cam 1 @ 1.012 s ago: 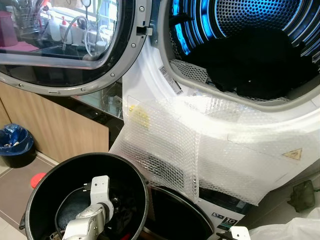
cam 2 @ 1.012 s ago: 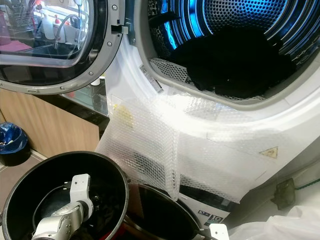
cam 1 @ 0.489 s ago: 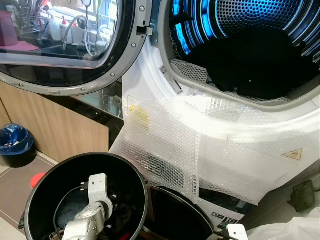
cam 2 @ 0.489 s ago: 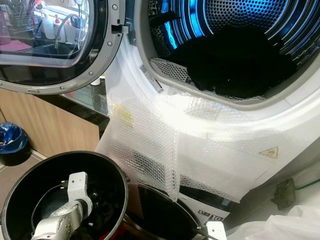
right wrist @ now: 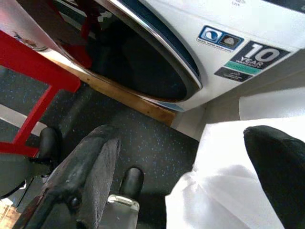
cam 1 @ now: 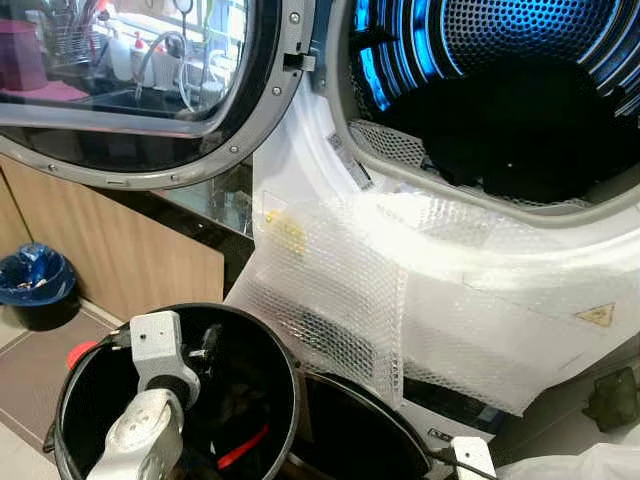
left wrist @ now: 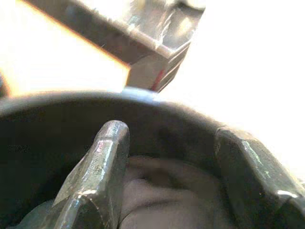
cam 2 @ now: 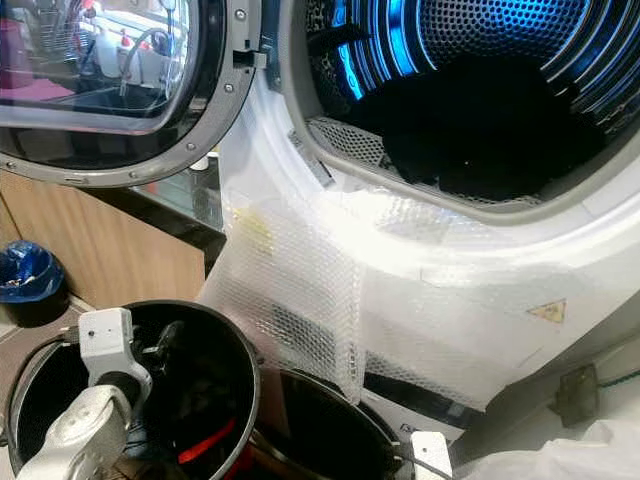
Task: Clothes washing
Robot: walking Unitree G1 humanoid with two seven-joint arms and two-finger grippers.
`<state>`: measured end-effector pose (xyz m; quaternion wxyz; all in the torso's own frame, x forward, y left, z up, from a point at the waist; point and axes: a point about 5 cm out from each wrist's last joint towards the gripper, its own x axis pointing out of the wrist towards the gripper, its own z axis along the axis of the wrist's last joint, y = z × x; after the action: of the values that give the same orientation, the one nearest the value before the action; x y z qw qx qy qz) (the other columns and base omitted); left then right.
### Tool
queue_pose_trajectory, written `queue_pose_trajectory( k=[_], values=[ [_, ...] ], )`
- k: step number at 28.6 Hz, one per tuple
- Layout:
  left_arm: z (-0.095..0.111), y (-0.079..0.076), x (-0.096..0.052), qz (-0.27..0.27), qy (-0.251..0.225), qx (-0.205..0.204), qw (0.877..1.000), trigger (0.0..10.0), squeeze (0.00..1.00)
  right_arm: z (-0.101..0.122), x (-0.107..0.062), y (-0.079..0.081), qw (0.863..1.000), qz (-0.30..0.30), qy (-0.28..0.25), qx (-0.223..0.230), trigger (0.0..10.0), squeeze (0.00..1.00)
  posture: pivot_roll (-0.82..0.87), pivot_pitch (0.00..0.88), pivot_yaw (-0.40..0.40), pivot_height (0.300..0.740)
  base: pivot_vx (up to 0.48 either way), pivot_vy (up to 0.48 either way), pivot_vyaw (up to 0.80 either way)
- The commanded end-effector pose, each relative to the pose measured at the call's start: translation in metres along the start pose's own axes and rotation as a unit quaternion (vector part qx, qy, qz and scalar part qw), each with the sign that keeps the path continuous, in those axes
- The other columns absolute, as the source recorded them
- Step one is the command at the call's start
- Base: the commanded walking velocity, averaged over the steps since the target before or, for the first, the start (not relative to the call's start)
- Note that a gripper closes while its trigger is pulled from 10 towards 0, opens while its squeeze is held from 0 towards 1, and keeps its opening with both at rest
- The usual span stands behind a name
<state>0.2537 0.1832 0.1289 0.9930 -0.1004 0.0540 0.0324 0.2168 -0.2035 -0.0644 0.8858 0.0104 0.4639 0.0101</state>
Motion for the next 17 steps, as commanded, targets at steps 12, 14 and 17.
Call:
queue_pose_trajectory(
  k=[12,14,17],
  values=[
    [0.017,-0.018,-0.005,-0.067,0.010,0.068,0.995,10.0,0.00,0.012,0.002,0.008,1.000,0.012,-0.009,-0.001,10.0,0.00,0.19,0.000,-0.171,0.740,0.000,0.000,0.00],
    [0.009,-0.011,-0.006,-0.029,0.044,0.058,0.997,10.0,1.00,0.006,0.001,0.005,1.000,0.010,-0.002,-0.001,10.0,0.00,0.17,0.000,-0.170,0.740,0.000,0.000,0.00],
    [0.005,-0.004,-0.004,-0.002,0.063,0.066,0.996,10.0,1.00,0.003,0.000,0.000,1.000,0.005,0.003,0.000,10.0,0.00,0.16,0.000,-0.172,0.740,0.000,0.000,0.00]
  ],
)
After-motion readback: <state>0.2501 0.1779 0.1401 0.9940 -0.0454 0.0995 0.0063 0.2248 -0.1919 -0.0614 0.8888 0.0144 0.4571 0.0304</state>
